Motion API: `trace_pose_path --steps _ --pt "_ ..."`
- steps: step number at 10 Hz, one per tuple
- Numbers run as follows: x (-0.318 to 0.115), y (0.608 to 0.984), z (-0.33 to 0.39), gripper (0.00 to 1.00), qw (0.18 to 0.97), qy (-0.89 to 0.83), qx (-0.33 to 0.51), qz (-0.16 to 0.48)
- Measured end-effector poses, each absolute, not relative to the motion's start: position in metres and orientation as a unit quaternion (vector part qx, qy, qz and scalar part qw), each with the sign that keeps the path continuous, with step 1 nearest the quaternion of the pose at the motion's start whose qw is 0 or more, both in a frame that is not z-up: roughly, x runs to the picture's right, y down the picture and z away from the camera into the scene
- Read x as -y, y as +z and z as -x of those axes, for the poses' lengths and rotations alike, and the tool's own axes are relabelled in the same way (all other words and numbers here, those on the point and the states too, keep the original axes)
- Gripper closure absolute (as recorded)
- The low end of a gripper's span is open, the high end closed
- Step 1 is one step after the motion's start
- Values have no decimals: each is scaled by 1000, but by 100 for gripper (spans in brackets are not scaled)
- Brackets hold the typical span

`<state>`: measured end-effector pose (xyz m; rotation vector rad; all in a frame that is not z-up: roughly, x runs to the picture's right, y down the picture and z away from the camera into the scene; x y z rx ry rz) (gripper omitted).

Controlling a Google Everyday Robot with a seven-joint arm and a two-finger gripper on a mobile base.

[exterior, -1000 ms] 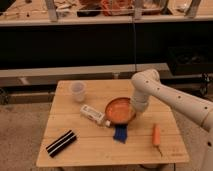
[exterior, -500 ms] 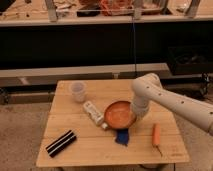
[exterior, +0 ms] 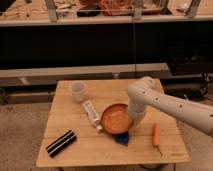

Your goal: Drag the ceramic bowl in a circle

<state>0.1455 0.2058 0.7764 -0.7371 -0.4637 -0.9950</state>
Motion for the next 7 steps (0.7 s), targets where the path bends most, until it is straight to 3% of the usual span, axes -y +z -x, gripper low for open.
trace_pose_path --steps 7 --pt "-228 757 -103 99 762 -518 218 323"
